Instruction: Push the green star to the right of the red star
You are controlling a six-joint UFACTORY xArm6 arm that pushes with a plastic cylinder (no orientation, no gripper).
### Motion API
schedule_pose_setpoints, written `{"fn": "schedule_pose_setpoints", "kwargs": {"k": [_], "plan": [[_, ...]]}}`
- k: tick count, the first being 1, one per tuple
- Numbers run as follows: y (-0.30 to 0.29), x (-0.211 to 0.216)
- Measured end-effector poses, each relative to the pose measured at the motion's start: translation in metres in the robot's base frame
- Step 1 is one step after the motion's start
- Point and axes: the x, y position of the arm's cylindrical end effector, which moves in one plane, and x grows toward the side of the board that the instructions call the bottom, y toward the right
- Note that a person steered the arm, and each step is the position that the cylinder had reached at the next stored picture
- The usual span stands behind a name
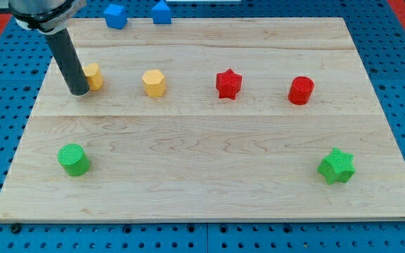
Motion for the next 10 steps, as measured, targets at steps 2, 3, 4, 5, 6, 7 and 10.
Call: {"fn": "schedule_pose_setpoints", "kwargs": {"k": [2,3,4,5,6,7,10], "plan": [[0.12,0.057],[0.143,0.023],[0.132,0.014],[0.139,0.003],[0.175,0.038],[0.23,0.058],[0.489,0.093]]}}
